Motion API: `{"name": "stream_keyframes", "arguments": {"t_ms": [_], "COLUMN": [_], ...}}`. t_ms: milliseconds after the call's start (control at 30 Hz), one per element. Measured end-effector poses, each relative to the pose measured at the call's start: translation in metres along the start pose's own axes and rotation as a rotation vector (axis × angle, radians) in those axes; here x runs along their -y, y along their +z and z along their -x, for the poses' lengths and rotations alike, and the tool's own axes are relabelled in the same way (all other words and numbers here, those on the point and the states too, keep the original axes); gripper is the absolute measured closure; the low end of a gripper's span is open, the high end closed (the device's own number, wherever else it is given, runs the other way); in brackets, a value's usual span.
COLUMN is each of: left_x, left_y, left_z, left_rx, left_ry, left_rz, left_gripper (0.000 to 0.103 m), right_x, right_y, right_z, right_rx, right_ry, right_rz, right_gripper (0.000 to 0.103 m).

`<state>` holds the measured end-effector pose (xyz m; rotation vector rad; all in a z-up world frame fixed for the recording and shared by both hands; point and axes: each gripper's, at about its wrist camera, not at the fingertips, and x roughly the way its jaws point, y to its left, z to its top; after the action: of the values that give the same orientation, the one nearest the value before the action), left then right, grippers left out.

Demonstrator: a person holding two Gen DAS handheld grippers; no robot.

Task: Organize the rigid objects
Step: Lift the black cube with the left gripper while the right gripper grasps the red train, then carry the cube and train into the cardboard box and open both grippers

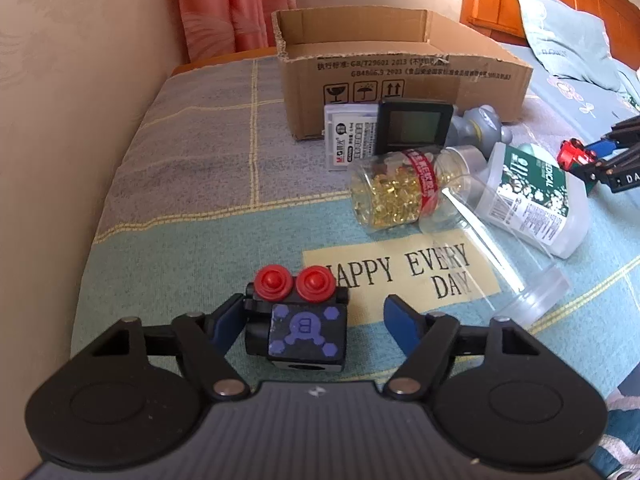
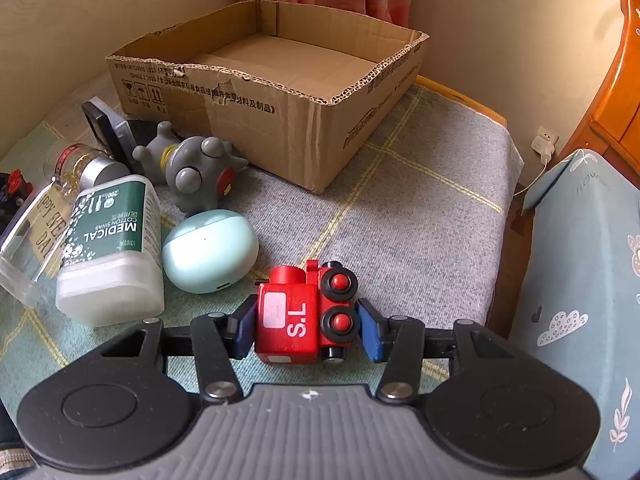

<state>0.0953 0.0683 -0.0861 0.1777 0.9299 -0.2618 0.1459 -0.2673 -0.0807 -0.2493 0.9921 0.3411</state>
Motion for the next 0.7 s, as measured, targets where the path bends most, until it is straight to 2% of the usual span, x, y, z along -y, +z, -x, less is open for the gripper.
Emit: {"name": "stream_keyframes", "arguments": {"t_ms": [167, 700], "left_x": [-0.006, -0.004], "left_y": [0.0, 0.003], "left_z": [0.001, 0.01], "left_rx": [0.003, 0.003], "left_ry": [-0.022, -0.015], "left_rz": [0.032, -0.01], "left_gripper": [0.049, 0.049], "right_x": [0.0, -0.002], "right_y": [0.0, -0.008], "right_z": [0.0, 0.013], "right_rx": [0.007, 0.009], "right_ry": [-0.001, -0.005], "right_rz": [-0.016, -0.053], "right_gripper": [0.048, 0.048]}}
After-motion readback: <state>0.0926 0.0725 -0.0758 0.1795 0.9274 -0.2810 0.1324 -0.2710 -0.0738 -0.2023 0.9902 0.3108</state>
